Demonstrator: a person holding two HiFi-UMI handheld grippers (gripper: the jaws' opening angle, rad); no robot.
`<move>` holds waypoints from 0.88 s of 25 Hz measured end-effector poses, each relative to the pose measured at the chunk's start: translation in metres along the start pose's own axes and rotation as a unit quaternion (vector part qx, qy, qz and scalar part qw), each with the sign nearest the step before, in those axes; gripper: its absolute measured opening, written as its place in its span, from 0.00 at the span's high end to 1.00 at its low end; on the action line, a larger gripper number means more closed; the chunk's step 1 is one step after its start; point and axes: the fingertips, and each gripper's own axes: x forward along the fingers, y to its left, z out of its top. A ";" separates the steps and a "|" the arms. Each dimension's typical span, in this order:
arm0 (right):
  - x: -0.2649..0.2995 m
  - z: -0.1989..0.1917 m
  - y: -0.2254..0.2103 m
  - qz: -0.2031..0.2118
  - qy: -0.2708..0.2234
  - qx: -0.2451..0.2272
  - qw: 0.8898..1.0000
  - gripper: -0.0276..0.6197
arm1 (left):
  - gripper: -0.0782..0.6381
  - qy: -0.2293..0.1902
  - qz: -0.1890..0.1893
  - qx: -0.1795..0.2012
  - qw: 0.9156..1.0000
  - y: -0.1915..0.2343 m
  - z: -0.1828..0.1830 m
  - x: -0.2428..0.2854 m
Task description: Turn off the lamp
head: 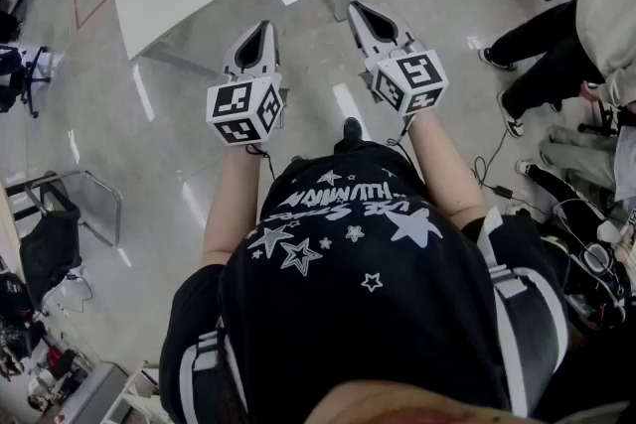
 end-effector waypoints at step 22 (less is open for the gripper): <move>0.030 -0.013 -0.091 0.058 0.018 0.032 0.998 0.95 | 0.88 -0.001 0.055 0.000 0.999 -0.027 -0.006 0.081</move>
